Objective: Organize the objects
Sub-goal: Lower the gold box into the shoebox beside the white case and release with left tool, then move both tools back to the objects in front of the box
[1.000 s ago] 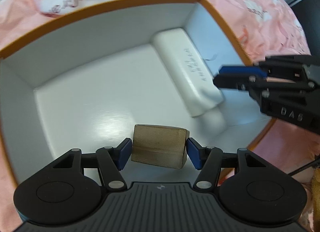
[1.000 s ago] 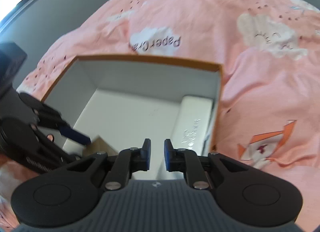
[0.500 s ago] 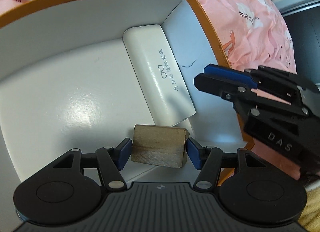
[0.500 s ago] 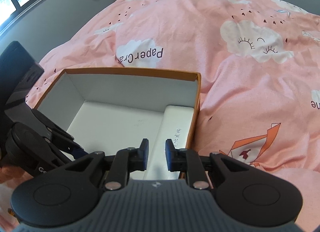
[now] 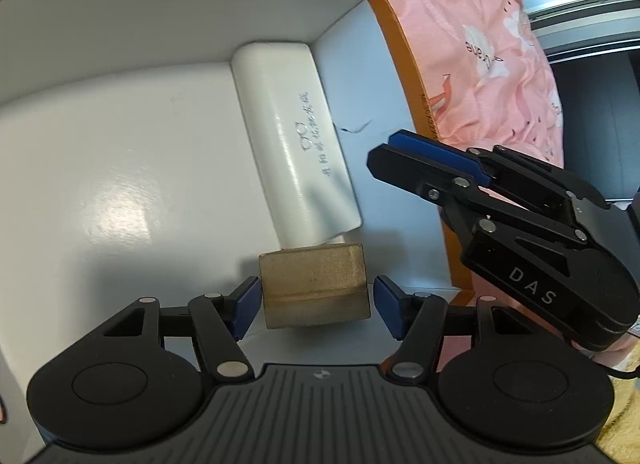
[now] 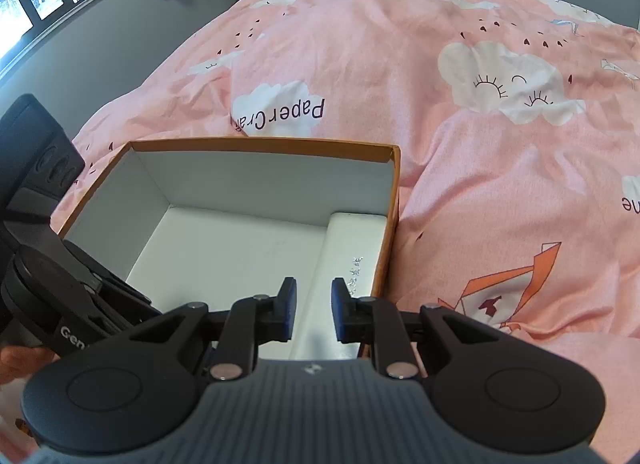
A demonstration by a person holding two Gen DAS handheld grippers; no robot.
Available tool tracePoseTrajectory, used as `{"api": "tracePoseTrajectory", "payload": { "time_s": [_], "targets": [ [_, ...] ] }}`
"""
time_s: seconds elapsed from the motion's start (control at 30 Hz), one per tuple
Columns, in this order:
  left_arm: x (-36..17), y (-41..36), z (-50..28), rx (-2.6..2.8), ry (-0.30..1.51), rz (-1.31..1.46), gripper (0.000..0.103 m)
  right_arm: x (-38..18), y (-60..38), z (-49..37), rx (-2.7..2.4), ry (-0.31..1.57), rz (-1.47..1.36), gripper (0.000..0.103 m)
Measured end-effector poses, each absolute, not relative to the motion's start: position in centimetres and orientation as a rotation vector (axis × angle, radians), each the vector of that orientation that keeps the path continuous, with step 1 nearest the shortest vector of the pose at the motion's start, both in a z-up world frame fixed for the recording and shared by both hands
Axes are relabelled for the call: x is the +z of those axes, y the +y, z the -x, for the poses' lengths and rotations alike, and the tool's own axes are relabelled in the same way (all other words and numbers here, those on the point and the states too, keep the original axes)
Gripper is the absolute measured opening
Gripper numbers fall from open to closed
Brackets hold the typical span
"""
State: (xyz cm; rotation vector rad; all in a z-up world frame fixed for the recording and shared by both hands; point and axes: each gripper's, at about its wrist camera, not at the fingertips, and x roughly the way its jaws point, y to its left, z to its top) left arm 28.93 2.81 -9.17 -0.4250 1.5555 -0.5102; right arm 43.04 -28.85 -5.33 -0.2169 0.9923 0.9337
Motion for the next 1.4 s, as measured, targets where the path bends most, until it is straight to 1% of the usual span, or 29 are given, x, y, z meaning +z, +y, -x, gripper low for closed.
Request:
{"api": "tracePoseTrajectory", "payload": {
  "time_s": [0.1, 0.17, 0.23, 0.27, 0.3, 0.37, 0.5, 0.6, 0.73, 0.87, 1.0, 1.1, 1.17, 1.4],
  "targets": [
    [-9.3, 2.4, -28.8, -0.572, 1.558, 0.471, 0.067, -5.3, -28.9, -43.1, 0.935, 0.990, 0.218, 0.020],
    [-9.3, 1.6, -28.8, -0.598, 1.544, 0.473, 0.067, -5.2, -28.9, -43.1, 0.926, 0.984, 0.221, 0.020],
    [-9.4, 1.0, -28.9, -0.596, 1.534, 0.452, 0.058, -5.1, -28.9, -43.0, 0.917, 0.976, 0.227, 0.020],
    [-9.5, 0.7, -28.9, -0.590, 1.534, 0.442, 0.050, -5.1, -28.9, -43.1, 0.916, 0.976, 0.226, 0.020],
    [-9.7, 0.5, -28.9, -0.584, 1.533, 0.437, 0.046, -5.1, -29.0, -43.1, 0.915, 0.977, 0.223, 0.020],
    [-10.0, 0.3, -28.9, -0.579, 1.531, 0.439, 0.042, -5.1, -29.0, -43.0, 0.913, 0.976, 0.222, 0.020],
    [-10.3, 0.2, -28.8, -0.554, 1.517, 0.444, 0.041, -5.0, -29.1, -42.7, 0.911, 0.974, 0.218, 0.020],
    [-9.6, 0.4, -28.2, -0.551, 1.482, 0.428, 0.041, -4.5, -29.4, -42.4, 0.909, 0.966, 0.211, 0.020],
    [-6.0, 1.0, -26.3, -0.530, 1.332, 0.343, 0.041, -3.0, -30.3, -41.2, 0.897, 0.938, 0.186, 0.020],
    [-1.9, 1.8, -22.5, -0.515, 1.163, 0.265, 0.041, -1.6, -31.9, -38.9, 0.896, 0.909, 0.131, 0.021],
    [0.0, 2.7, -18.2, -0.499, 1.079, 0.224, 0.041, -0.8, -33.9, -35.4, 0.908, 0.890, 0.066, 0.025],
    [0.1, 3.6, -15.2, -0.487, 1.063, 0.243, 0.041, -1.2, -35.2, -32.7, 0.909, 0.910, 0.041, 0.025],
    [-0.5, 4.0, -13.5, -0.479, 1.070, 0.267, 0.041, -2.2, -35.8, -31.3, 0.907, 0.956, 0.028, 0.025],
    [-4.7, 4.2, -9.7, -0.461, 1.204, 0.350, 0.041, -7.5, -37.8, -27.6, 0.840, 1.178, -0.006, 0.027]
  ]
}}
